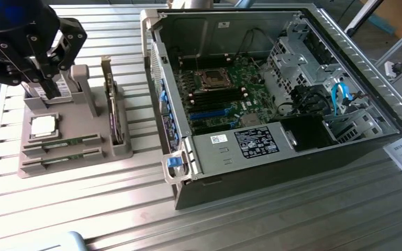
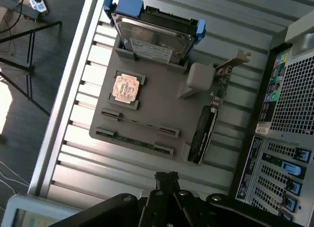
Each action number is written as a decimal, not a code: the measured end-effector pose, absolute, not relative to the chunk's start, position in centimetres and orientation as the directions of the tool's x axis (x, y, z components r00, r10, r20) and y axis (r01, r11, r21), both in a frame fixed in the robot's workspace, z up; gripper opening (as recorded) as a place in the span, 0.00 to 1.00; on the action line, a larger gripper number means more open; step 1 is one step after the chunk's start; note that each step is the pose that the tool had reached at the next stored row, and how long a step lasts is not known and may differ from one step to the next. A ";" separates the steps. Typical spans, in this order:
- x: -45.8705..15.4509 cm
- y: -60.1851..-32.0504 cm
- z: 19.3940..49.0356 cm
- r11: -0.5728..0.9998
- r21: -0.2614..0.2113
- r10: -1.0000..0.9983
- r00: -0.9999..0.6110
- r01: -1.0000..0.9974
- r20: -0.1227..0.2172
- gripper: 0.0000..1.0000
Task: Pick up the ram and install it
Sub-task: 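Pick up the ram and move it above insertion slot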
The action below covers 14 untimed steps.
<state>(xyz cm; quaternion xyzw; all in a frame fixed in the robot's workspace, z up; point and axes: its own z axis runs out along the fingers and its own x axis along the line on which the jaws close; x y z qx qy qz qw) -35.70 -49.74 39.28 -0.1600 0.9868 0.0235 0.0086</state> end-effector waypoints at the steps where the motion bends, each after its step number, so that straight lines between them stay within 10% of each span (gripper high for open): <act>1: -35.7 -49.7 39.3 0.934 0.044 -0.353 -0.935 -0.354 -0.025 0.12; 14: -35.7 -49.7 39.2 0.753 0.044 -0.657 -0.754 -0.657 -0.024 0.12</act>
